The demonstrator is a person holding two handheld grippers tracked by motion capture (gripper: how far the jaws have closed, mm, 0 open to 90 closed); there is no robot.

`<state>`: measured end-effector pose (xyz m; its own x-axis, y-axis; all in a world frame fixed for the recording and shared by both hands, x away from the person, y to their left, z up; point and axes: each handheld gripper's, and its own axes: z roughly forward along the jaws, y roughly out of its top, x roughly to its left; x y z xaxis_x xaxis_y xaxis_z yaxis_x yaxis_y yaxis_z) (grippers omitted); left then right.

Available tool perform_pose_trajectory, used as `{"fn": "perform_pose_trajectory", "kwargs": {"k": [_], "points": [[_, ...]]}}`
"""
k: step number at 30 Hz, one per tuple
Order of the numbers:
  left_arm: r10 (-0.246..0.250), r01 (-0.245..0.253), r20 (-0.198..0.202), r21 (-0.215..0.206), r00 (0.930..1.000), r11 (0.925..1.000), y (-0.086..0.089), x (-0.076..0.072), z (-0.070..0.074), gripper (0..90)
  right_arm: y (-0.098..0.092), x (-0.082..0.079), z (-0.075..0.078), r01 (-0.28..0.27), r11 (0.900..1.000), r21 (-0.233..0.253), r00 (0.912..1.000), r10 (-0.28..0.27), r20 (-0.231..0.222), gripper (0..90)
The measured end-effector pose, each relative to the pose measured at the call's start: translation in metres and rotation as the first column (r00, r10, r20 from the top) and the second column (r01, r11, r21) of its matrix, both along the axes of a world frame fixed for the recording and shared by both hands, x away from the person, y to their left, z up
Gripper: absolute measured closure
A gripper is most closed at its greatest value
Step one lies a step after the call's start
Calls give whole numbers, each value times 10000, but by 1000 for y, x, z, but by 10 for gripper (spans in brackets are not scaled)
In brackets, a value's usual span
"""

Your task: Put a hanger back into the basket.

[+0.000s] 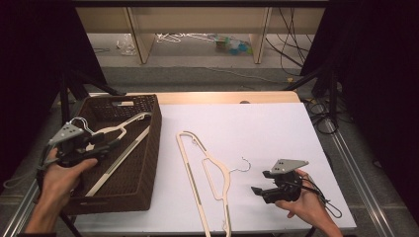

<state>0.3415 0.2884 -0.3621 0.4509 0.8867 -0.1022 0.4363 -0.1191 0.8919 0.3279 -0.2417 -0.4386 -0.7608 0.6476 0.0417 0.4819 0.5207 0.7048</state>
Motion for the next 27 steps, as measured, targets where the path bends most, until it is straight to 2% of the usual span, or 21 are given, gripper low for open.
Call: {"fn": "perform_pose_trajectory", "kwargs": {"k": [1, 4, 5, 8, 9, 11, 12, 13, 15, 18, 23, 24, 27], "points": [[-343, 343, 15, 85, 9994, 9994, -9, -4, 0, 328, -1, 1, 0, -75, 10000, -5, 10000, 75, 42, 301], [-954, 953, 166, 63, 9953, 9954, -34, -14, -4, 296, -2, 1, -1, 110, 9999, 46, 9999, -110, -16, 283], [-1088, 1088, 104, 0, 9940, 9941, -42, -17, -5, 288, -1, 2, -3, 272, 9995, 183, 9996, -274, 90, 275], [-1535, 1535, 129, 3, 9881, 9881, -63, -24, -8, 244, -2, 2, -3, 300, 9993, 225, 9995, -303, 113, 273], [-1678, 1679, 156, -69, 9857, 9858, -69, -26, -9, 246, -3, 2, -2, 213, 9997, 107, 9998, -213, 12, 273], [-1915, 1920, 267, -185, 9811, 9812, -80, -30, -11, 236, -3, 2, -3, 141, 9997, 174, 9999, -140, -59, 271], [-2007, 2014, 300, -227, 9792, 9793, -86, -32, -12, 227, -3, 0, -3, 248, 9996, 151, 9996, -245, -167, 269], [-2122, 2129, 436, -143, 9763, 9770, -90, -34, -13, 223, -2, 1, -6, 334, 9991, 264, 9994, -335, 40, 270], [-2188, 2201, 451, -273, 9747, 9751, -97, -37, -16, 205, -3, 1, -5, 240, 9996, 120, 9997, -239, -32, 262], [-2289, 2298, 628, -86, 9714, 9732, -106, -42, -24, 195, -3, 1, -6, 215, 9993, 311, 9998, -215, -11, 257], [-2432, 2449, 659, -187, 9677, 9694, -115, -50, -38, 179, -2, -3, -3, 260, 9981, 550, 9994, -272, 214, 250], [-2525, 2537, 681, -97, 9652, 9672, -115, -51, -39, 179, -3, -3, -3, 279, 9979, 579, 9991, -298, 315, 248], [-2509, 2512, 778, 57, 9649, 9679, -117, -55, -44, 165, -2, -5, -2, 200, 9974, 695, 9990, -227, 374, 239]]}}
